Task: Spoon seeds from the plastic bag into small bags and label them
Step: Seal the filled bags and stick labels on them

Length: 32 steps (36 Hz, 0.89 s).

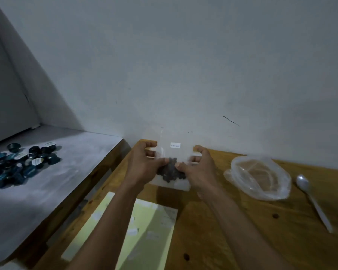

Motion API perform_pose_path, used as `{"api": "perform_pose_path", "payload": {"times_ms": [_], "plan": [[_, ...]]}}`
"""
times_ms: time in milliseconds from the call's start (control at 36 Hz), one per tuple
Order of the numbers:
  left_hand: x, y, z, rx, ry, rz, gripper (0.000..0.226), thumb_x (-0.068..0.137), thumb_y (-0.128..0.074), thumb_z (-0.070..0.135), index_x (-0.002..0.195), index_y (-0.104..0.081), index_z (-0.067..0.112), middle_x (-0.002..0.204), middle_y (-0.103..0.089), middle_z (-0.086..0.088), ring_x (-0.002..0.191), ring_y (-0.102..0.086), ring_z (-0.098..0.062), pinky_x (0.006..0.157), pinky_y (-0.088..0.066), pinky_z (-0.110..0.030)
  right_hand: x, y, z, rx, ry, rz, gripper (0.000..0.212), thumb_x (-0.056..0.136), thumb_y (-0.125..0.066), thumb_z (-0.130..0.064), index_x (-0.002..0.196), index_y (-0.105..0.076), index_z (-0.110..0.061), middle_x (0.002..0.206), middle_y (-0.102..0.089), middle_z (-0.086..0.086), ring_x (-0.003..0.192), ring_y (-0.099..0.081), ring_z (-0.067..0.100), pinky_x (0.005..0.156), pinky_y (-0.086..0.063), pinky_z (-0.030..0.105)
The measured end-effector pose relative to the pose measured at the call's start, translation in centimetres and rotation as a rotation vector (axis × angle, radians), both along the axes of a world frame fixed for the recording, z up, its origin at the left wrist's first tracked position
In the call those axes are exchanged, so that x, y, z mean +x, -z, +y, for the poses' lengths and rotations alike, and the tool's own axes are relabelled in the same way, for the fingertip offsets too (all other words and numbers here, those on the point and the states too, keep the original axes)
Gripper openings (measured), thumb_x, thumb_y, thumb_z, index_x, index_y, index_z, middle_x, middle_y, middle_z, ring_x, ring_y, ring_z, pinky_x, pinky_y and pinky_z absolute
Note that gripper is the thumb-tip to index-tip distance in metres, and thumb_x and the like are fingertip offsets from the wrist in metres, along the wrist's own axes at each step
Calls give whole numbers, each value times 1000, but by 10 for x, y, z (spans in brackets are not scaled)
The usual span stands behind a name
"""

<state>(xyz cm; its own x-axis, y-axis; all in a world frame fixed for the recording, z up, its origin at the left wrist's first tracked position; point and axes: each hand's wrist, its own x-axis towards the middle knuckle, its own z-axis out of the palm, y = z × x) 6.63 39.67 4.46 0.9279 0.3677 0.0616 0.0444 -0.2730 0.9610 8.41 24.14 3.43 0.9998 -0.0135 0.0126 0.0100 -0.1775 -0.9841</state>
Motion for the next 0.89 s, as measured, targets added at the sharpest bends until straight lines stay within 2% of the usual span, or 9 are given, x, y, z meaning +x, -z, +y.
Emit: {"api": "perform_pose_path", "payload": {"times_ms": [83, 139, 222, 333, 389, 556, 639, 778, 889], "plan": [[23, 3, 2, 126, 1, 8, 61, 74, -87, 17, 127, -57, 15, 109, -65, -6, 94, -67, -18, 68, -60, -26, 21, 2, 3, -119, -4, -2, 78, 79, -82, -18, 145, -40, -23, 127, -56, 1, 108, -57, 19, 85, -58, 33], [34, 6, 4, 188, 13, 27, 64, 75, -87, 16, 131, -57, 11, 111, -65, -8, 97, -67, -22, 79, -62, -35, 32, 4, 4, -207, 5, -5, 77, 79, -82, -20, 145, -41, -20, 128, -57, 2, 107, -57, 19, 88, -57, 33], [44, 12, 5, 294, 39, 50, 70, 76, -86, 15, 137, -54, 6, 118, -64, -12, 107, -64, -27, 95, -56, -46, 44, 8, 8, -293, 9, -15, 75, 81, -80, -19, 145, -42, -15, 129, -58, 5, 109, -58, 20, 86, -54, 28], [52, 18, 4, 448, 38, 25, 63, 76, -86, 17, 131, -58, 1, 118, -66, -15, 107, -64, -29, 94, -55, -47, 52, 13, 13, -386, 21, -35, 69, 84, -78, -19, 144, -43, -10, 136, -54, 8, 121, -54, 26, 98, -51, 33], [53, 22, 3, 514, 42, 30, 56, 78, -84, 20, 126, -62, 1, 117, -67, -15, 104, -64, -29, 91, -56, -45, 53, 16, 15, -450, 8, -41, 63, 86, -76, -19, 140, -47, -8, 136, -54, 9, 122, -52, 27, 93, -47, 27], [55, 36, 0, 629, 65, 139, 57, 88, -75, 24, 138, -55, 4, 137, -60, -15, 124, -58, -28, 99, -48, -35, 53, 26, 19, -647, -24, -29, 52, 89, -72, -23, 134, -52, -8, 138, -51, 10, 121, -51, 27, 85, -42, 24], [54, 39, -1, 619, 63, 169, 51, 92, -71, 22, 138, -57, 5, 137, -61, -15, 123, -60, -28, 95, -49, -31, 53, 28, 21, -699, -32, -35, 53, 91, -70, -24, 137, -52, -7, 142, -47, 11, 126, -49, 29, 95, -46, 30], [50, 39, 0, 595, 49, 179, 45, 93, -70, 22, 133, -60, 4, 132, -65, -14, 115, -64, -24, 79, -42, -20, 50, 32, 25, -724, -21, -38, 41, 89, -71, -28, 123, -61, -7, 128, -54, 11, 113, -54, 28, 90, -53, 35], [49, 38, 0, 596, 58, 178, 27, 91, -71, 21, 114, -70, 6, 110, -69, -13, 89, -61, -17, 64, -44, -18, 49, 33, 26, -747, -4, -31, 34, 89, -70, -31, 111, -65, -6, 118, -56, 10, 106, -56, 26, 83, -54, 33]]}}
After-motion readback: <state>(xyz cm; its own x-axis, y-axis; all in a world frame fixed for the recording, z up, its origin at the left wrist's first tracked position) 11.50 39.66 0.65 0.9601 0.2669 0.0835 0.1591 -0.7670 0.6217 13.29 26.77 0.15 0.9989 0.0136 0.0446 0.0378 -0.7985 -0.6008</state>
